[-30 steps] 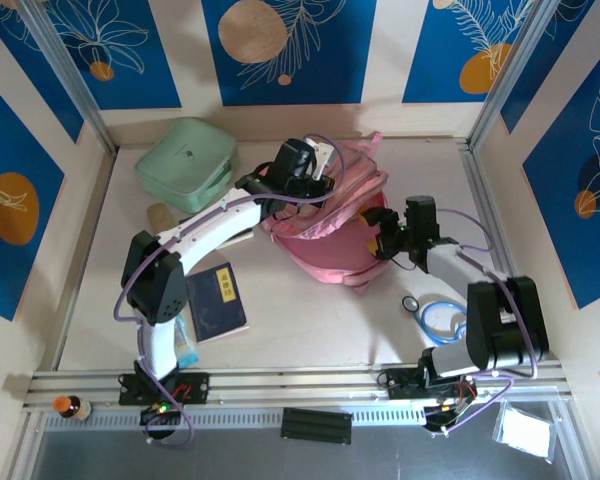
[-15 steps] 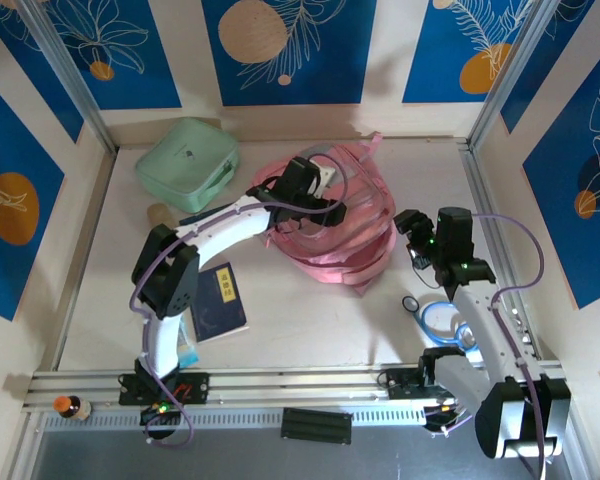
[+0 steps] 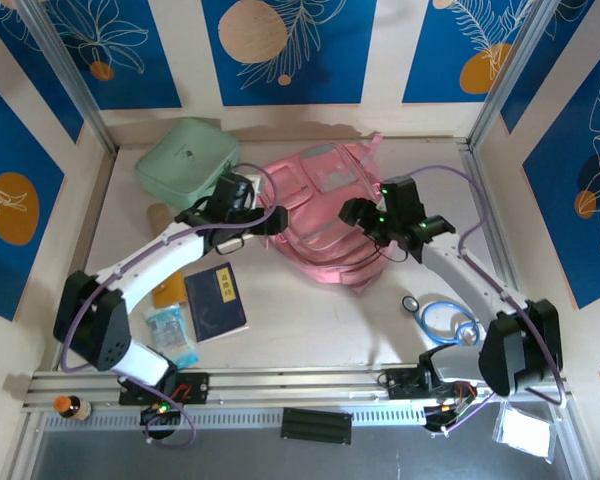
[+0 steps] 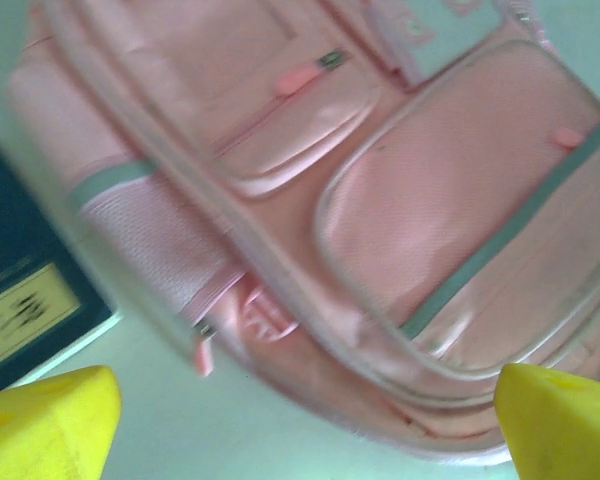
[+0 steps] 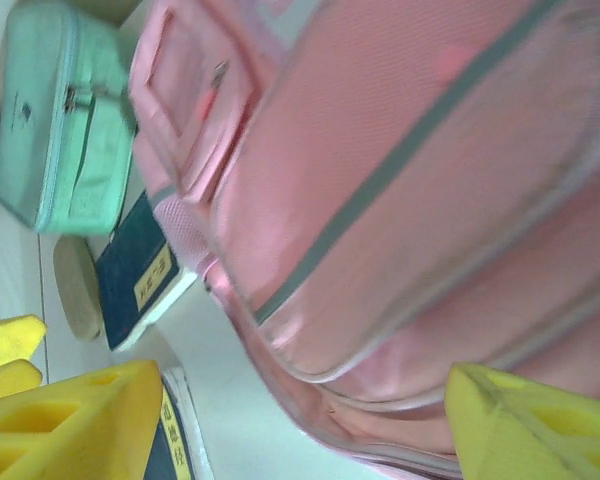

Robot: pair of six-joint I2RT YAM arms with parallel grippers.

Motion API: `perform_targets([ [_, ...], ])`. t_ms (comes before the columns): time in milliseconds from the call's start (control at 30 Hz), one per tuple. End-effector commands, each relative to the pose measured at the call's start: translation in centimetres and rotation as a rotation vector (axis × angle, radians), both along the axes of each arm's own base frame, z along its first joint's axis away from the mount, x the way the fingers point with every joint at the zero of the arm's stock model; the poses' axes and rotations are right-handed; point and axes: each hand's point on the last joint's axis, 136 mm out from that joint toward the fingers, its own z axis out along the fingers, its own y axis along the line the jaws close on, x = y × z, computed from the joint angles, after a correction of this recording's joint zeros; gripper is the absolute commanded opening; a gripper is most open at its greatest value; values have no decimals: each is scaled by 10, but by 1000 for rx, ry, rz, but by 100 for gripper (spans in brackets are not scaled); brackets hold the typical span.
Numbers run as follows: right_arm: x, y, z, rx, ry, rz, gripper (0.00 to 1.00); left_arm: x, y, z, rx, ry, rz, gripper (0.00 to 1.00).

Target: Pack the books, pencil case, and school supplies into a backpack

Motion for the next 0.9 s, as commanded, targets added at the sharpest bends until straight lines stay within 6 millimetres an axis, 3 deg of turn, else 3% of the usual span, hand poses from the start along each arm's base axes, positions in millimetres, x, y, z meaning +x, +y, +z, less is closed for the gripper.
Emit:
perform_targets([
  [0,-3,32,1,-72,-15,151,75,-26,40,-27,48,114,129,95],
  [167,-15,89,-16,-133,11,340,74,-62,88,-59,73,212,272,98],
  [333,-34,140,-45,-251,33,520,74,-85,119,-78,-10,279,382,100],
  [500,-56,179,-80,-385,56,687,78,-81,146,-66,-99,257,451,100],
  [700,-78,218,-109,-528,31,855,88,-72,183,-55,-161,225,555,100],
  [867,-86,248,-127,-602,25,939,89,-67,195,-47,-169,201,575,100],
])
